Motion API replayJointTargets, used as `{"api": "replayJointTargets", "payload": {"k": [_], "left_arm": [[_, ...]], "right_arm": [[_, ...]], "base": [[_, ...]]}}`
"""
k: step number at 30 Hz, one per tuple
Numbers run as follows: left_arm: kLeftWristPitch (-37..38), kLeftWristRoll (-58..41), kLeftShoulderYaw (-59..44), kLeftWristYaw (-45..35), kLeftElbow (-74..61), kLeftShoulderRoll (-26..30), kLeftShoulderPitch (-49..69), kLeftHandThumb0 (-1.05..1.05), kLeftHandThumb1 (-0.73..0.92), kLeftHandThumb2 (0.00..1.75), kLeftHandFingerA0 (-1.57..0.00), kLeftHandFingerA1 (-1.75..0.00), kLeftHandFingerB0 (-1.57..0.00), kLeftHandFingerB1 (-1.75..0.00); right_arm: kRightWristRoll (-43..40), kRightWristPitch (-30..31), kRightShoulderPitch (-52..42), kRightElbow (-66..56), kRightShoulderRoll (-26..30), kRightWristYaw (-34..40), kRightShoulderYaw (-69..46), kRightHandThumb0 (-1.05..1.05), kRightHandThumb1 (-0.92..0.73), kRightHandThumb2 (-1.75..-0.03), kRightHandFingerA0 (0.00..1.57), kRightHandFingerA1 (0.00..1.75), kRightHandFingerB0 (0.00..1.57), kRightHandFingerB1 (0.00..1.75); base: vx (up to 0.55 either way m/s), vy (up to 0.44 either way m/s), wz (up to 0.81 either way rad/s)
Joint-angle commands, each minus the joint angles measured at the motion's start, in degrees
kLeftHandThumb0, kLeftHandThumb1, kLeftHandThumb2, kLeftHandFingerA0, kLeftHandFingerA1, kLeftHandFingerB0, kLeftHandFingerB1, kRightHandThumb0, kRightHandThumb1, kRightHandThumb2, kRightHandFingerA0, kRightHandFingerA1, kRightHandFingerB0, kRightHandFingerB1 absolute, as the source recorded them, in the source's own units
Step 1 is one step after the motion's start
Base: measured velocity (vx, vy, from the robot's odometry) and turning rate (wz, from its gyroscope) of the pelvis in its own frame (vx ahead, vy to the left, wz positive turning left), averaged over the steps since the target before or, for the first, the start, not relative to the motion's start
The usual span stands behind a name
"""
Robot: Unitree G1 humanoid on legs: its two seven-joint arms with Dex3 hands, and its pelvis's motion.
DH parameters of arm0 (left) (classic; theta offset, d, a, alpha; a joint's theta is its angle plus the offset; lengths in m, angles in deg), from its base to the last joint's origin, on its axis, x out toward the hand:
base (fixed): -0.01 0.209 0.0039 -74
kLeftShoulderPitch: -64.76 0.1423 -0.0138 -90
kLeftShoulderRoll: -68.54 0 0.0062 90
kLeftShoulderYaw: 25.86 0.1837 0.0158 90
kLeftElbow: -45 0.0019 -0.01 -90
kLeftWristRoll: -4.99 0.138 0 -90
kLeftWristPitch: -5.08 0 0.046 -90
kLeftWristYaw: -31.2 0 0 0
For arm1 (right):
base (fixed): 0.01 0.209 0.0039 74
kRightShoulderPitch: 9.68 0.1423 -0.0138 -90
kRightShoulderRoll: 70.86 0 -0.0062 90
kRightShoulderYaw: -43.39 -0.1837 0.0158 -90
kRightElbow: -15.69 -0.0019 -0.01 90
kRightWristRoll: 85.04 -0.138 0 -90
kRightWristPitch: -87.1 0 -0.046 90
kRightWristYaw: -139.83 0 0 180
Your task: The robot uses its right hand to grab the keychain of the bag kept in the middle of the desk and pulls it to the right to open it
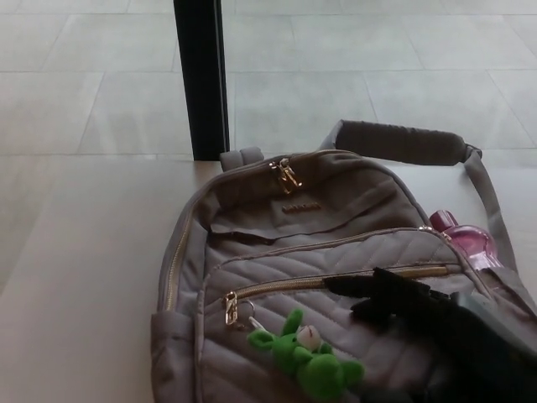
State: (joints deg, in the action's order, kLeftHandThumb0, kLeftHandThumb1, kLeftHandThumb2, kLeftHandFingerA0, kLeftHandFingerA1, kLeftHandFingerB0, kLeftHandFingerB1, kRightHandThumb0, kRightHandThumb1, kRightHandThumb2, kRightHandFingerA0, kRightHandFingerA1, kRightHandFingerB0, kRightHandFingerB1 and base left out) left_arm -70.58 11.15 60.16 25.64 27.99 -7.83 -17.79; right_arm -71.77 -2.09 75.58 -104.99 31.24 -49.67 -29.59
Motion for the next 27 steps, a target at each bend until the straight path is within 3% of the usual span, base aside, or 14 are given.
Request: {"api": "replayJointTargets", "payload": {"k": [1,3,4,5,7,8,9,14,15,16,19,20,26,27], "left_arm": [[1.52,0.33,-0.07,-0.78,0.21,1.56,-0.03,-0.61,0.57,0.58,-0.85,-0.84,-0.59,-0.42],[1.19,0.15,-0.15,-1.05,0.09,1.59,-0.06,-0.6,0.54,0.59,-0.82,-0.84,-0.58,-0.42],[1.37,0.19,-0.11,-1.17,0.13,1.64,-0.06,-0.64,0.48,0.88,-0.79,-0.86,-0.52,-0.56],[1.36,0.16,-0.16,-1.12,0.18,1.61,-0.09,-0.58,0.56,0.57,-0.81,-0.92,-0.6,-0.42],[1.29,0.31,-0.06,-0.81,0.33,1.56,-0.21,-0.58,0.57,0.57,-0.82,-0.95,-0.59,-0.42],[1.36,0.23,-0.12,-0.93,0.3,1.69,-0.11,-0.58,0.57,0.58,-0.83,-0.94,-0.59,-0.42],[1.82,0.16,-0.15,-1.33,0.23,1.75,0.05,-0.59,0.58,0.58,-0.81,-0.82,-0.6,-0.42],[1.93,0.79,0.38,-0.71,0.23,1.98,0.18,-0.58,0.58,0.58,-0.83,-0.76,-0.61,-0.43],[1.94,0.47,0.17,-1.19,0.14,2.0,0.22,-0.6,0.59,0.58,-0.83,-0.8,-0.61,-0.42],[1.95,0.47,0.17,-1.19,0.14,2.0,0.22,-0.6,0.59,0.58,-0.83,-0.8,-0.61,-0.42],[1.99,0.54,0.26,-0.94,0.14,1.94,0.33,-0.59,0.59,0.58,-0.81,-0.75,-0.64,-0.43],[1.66,0.3,0.08,-0.99,0.12,1.81,0.39,-0.59,0.59,0.58,-0.8,-0.74,-0.62,-0.42],[2.03,0.36,0.08,-1.19,0.12,1.88,0.48,-0.58,0.6,0.58,-0.78,-0.7,-0.62,-0.43],[1.54,0.54,0.21,-0.85,0.27,1.83,0.16,-0.59,0.6,0.59,-0.81,-0.7,-0.61,-0.42]], "right_arm": [[8.14,1.45,-2.94,-0.04,-0.51,-0.12,2.35,-0.83,-0.54,-0.91,0.56,0.68,0.23,0.47],[9.02,2.52,-3.53,-0.73,-1.1,-0.21,2.77,-0.76,-0.64,-0.6,0.58,0.64,0.27,0.37],[9.48,2.8,-4.16,-1.09,-1.67,-0.12,3.18,-0.75,-0.63,-0.6,0.58,0.63,0.27,0.36],[9.72,2.74,-4.32,-1.18,-1.84,-0.09,3.28,-0.79,-0.64,-0.6,0.58,0.63,0.27,0.36],[10.49,3.01,-4.94,-1.89,-2.46,-0.26,3.75,-0.77,-0.65,-0.6,0.57,0.63,0.26,0.36],[10.87,2.86,-5.19,-2.03,-2.79,-0.28,4.19,-0.77,-0.51,-0.93,0.55,0.7,0.2,0.48],[11.14,2.66,-5.81,-2.74,-3.45,0.07,4.69,-0.77,-0.65,-0.6,0.6,0.65,0.27,0.37],[13.25,2.2,-6.8,-4.47,-5.52,0.67,5.69,-0.78,-0.63,-0.59,0.57,0.65,0.27,0.37],[14.08,2.14,-6.93,-5.31,-6.0,0.95,5.79,-0.8,-0.52,-0.91,0.55,0.69,0.25,0.48],[14.29,2.15,-7.02,-5.35,-6.21,0.83,5.74,-0.8,-0.52,-0.91,0.55,0.69,0.25,0.48],[15.02,3.47,-7.09,-6.13,-7.54,1.07,5.55,-0.72,-0.61,-0.58,0.63,0.68,0.28,0.38],[15.31,3.76,-7.12,-6.24,-7.91,1.17,5.16,-0.75,-0.49,-0.9,0.57,0.7,0.22,0.48],[17.37,5.97,-7.7,-6.82,-8.81,0.39,4.29,-0.73,-0.62,-0.59,0.66,0.67,0.29,0.35],[17.29,6.35,-7.8,-6.82,-9.07,0.41,3.94,-0.78,-0.52,-0.89,0.65,0.72,0.24,0.46]], "base": [[0.0,0.0,0.0],[0.0,0.0,0.0],[0.0,0.0,0.0],[0.0,0.0,0.0],[0.0,0.0,0.0],[0.0,0.0,0.0],[0.0,0.0,0.0],[0.0,0.0,0.0],[0.0,0.0,0.0],[0.0,0.0,0.0],[0.0,0.0,0.0],[0.0,0.0,0.0],[0.0,0.0,0.0],[0.0,0.0,0.0]]}}
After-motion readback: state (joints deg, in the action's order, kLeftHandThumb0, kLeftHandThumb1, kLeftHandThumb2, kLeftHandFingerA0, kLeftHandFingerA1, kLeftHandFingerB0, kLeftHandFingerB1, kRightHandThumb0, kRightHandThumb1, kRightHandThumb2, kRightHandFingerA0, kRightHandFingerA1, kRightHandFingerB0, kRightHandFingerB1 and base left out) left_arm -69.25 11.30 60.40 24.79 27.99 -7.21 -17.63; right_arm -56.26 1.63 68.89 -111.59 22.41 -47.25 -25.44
